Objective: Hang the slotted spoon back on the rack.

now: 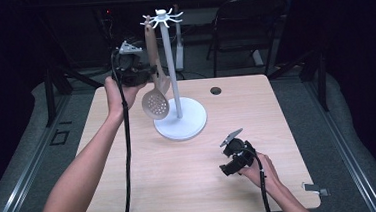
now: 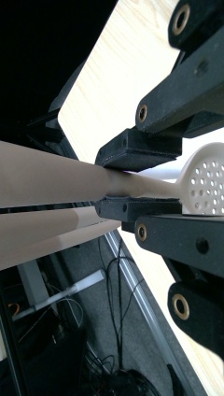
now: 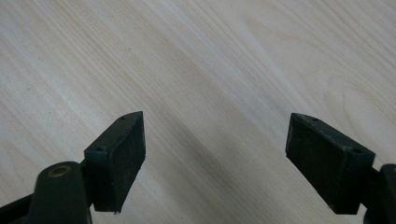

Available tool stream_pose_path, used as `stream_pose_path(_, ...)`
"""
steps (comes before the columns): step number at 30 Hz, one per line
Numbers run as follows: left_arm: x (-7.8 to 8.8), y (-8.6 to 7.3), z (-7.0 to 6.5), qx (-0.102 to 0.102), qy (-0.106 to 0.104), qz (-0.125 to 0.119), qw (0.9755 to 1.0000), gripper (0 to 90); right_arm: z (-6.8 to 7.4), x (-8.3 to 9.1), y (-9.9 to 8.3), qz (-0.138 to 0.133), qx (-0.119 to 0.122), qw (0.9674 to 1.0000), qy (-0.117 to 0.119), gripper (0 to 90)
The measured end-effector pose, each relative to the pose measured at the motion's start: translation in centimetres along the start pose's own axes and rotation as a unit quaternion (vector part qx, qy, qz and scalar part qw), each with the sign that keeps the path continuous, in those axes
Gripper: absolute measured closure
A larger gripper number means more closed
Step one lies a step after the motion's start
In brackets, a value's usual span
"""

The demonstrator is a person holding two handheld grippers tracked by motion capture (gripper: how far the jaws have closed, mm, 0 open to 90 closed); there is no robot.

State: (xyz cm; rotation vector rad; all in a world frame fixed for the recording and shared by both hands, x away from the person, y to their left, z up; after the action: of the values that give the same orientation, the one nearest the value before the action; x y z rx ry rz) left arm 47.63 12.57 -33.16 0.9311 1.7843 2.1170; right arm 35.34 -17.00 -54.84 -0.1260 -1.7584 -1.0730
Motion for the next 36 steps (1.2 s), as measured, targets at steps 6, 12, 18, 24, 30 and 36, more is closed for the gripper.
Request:
stream_pose_path(6, -0.3, 0.2, -0.3, -0.003, 0.0, 0.003, 1.0, 75.3, -0.1, 0.1, 0.0, 0.006, 0.007, 0.9999, -0.006, 19.8)
stream_pose_path(12, -0.9, 0.5, -0.3, -0.004, -0.001, 0.009, 1.0, 75.2, 0.0, 0.1, 0.0, 0.005, 0.009, 0.9999, -0.008, 19.8)
stream_pose_path(18, -1.4, 0.6, -0.2, -0.002, 0.001, 0.009, 1.0, 75.1, 0.0, 0.1, 0.0, -0.002, 0.005, 0.9999, -0.01, 19.8)
stream_pose_path(24, -2.0, 0.4, -0.1, 0.003, 0.0, 0.012, 0.9999, 75.0, 0.0, 0.0, 0.0, -0.001, 0.003, 1.0, -0.001, 19.8)
stream_pose_path(30, -2.2, 0.3, 0.1, 0.004, -0.005, 0.006, 1.0, 74.9, 0.0, 0.0, -0.1, -0.008, -0.002, 1.0, -0.003, 19.8)
stream_pose_path(36, -2.0, 0.3, 0.1, 0.002, -0.009, 0.006, 0.9999, 71.2, -0.1, 0.1, 0.0, -0.001, 0.005, 1.0, -0.005, 19.8)
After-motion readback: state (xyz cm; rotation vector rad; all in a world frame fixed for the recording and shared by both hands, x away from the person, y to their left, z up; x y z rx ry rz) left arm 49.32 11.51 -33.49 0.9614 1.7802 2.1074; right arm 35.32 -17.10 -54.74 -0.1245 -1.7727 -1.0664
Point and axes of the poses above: each handheld gripper's, and its own axes: x roughly backward along the jaws, y roughly out of its top, z roughly to its left, the point moved 2 cm from there along -x, roughly forward along the jaws, and after that the axes turned 11 degrees about -z, right-handed, at the moved point
